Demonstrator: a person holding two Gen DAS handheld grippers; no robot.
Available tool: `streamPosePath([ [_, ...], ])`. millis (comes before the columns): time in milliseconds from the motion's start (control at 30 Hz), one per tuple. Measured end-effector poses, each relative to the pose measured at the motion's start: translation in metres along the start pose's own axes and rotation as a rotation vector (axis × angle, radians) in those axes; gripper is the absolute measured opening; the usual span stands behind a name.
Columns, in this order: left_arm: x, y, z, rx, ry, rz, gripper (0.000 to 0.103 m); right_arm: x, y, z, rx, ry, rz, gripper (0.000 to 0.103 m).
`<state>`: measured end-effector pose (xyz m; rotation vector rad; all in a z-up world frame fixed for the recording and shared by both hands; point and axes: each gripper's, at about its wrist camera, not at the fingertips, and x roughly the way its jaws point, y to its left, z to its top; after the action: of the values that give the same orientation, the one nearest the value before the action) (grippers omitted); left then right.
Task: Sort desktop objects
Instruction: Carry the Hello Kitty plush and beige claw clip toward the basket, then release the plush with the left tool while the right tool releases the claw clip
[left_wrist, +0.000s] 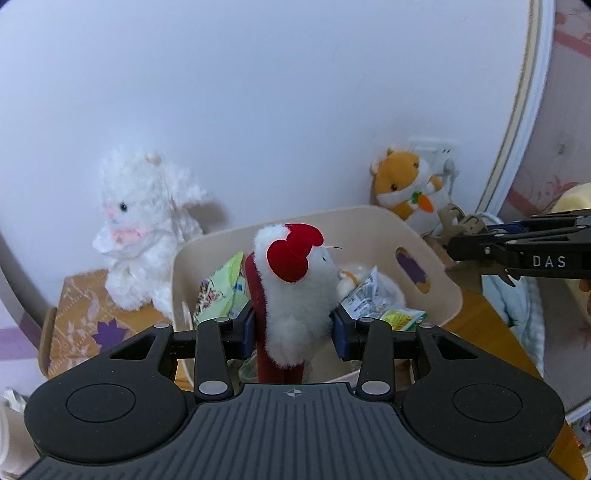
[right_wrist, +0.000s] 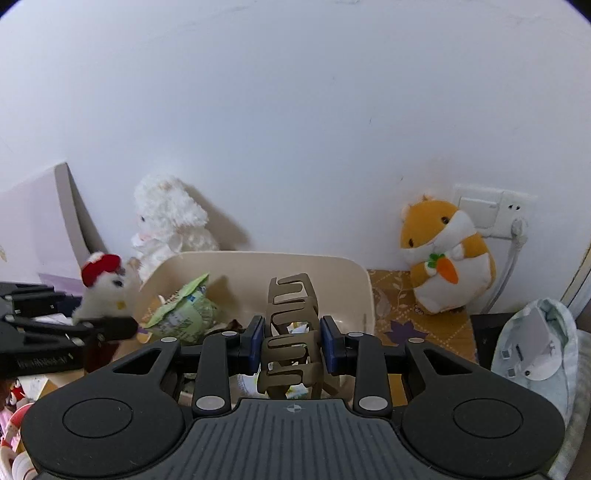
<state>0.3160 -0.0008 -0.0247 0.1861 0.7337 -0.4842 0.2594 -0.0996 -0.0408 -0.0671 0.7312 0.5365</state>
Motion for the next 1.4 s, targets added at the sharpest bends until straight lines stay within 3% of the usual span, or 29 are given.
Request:
streamPosePath([
  [133, 0.023, 0.006, -0.005, -0.058, 0.048, 0.034, 0.041, 0.021, 0.004, 0.001, -0.002, 0.025, -0.028, 0.029],
  [533, 0.076, 0.019, -0.007, -0.068, 0.176, 0.125, 0.040, 0.066, 0.015, 0.002, -0.077, 0.055, -0.067, 0.029],
  [800, 0.087, 0.019, -0.005, -0.058, 0.201, 0.145, 0.040, 0.086, 0.016, -0.008, -0.049, 0.116, -0.093, 0.029],
  [933, 0.088, 0.017, -0.003, -0.056, 0.207, 0.146, 0.041, 0.088, 0.018, -0.011, -0.070, 0.117, -0.107, 0.043],
  [1000, 0.087, 0.016, -0.003, -0.063, 0.203, 0.158, 0.046, 0.085, 0.019, -0.011, -0.092, 0.105, -0.099, 0.051],
  [1067, 0.084, 0.017, -0.001, -0.081, 0.199, 0.161, 0.061, 0.080, 0.020, -0.010, -0.108, 0.084, -0.085, 0.067],
  [1167, 0.075, 0.018, 0.002, -0.124, 0.178, 0.143, 0.073, 0.071, 0.021, -0.010, -0.116, 0.069, -0.054, 0.078],
  [1233, 0.066, 0.016, 0.002, -0.142, 0.152, 0.119, 0.074, 0.065, 0.020, -0.012, -0.118, 0.058, -0.043, 0.080],
  [1400, 0.046, 0.009, 0.000, -0.153, 0.121, 0.091, 0.075, 0.040, 0.017, -0.012, -0.103, 0.032, -0.026, 0.095],
])
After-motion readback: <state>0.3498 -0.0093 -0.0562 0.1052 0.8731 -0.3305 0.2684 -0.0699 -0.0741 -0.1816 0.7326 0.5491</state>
